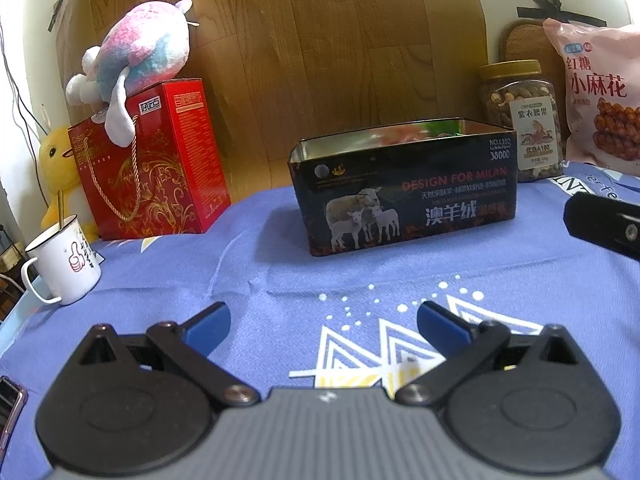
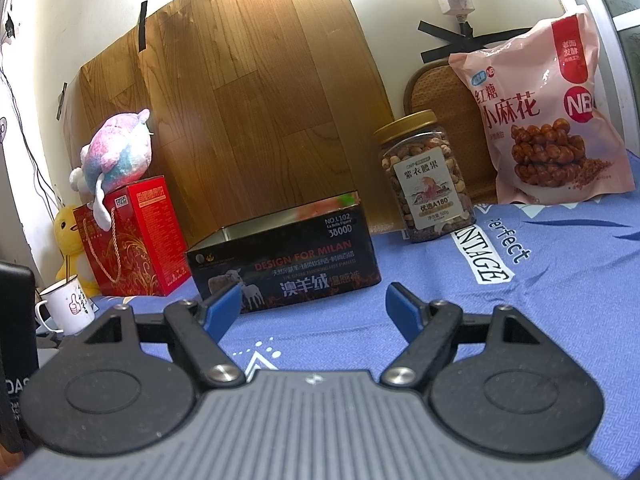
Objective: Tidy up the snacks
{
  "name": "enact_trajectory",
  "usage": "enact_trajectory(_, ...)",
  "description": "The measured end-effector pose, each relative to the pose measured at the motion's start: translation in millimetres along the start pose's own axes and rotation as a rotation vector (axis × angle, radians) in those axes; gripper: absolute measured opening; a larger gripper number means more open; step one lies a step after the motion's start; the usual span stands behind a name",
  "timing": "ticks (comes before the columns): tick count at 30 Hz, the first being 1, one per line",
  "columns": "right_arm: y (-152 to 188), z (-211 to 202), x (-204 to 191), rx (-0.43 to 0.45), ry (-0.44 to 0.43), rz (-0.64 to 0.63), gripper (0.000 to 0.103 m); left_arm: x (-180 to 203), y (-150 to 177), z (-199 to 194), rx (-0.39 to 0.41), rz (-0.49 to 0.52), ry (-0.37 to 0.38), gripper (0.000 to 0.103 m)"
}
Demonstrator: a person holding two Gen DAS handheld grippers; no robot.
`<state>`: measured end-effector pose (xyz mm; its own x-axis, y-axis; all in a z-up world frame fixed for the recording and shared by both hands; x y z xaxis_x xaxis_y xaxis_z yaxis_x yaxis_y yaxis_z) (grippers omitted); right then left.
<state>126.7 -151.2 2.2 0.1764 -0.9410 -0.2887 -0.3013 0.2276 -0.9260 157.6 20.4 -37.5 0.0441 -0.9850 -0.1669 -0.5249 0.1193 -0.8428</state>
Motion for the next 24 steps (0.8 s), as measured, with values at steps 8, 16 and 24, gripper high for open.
enact_trajectory(8, 0.1, -0.1, -1.0, 0.000, 0.000, 0.001, 0.081, 0.2, 0.4, 0.4, -0.002, 0.000, 0.003, 0.103)
enact_trajectory(16, -0.6, -0.3, 1.9, -0.002, 0.002, 0.001, 0.081, 0.0, 0.3, 0.0, -0.008, -0.002, 0.023, 0.103)
enact_trajectory(24, -0.6, -0.4, 2.2, 0.000, 0.003, -0.001, 0.081, 0.4, -0.4, -0.9, -0.001, -0.001, 0.026, 0.103)
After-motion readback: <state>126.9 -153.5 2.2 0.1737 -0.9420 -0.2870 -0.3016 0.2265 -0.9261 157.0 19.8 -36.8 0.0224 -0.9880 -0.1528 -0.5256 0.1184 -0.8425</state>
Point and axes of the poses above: each gripper's, at about its wrist camera, not at the fingertips, and z roughly the way its jaws point, x to its right, y to its underside, the point moved 7 cm from there along z, roughly the way its jaws point, and after that the axes turned 3 degrees about y, right-handed, at the moved point
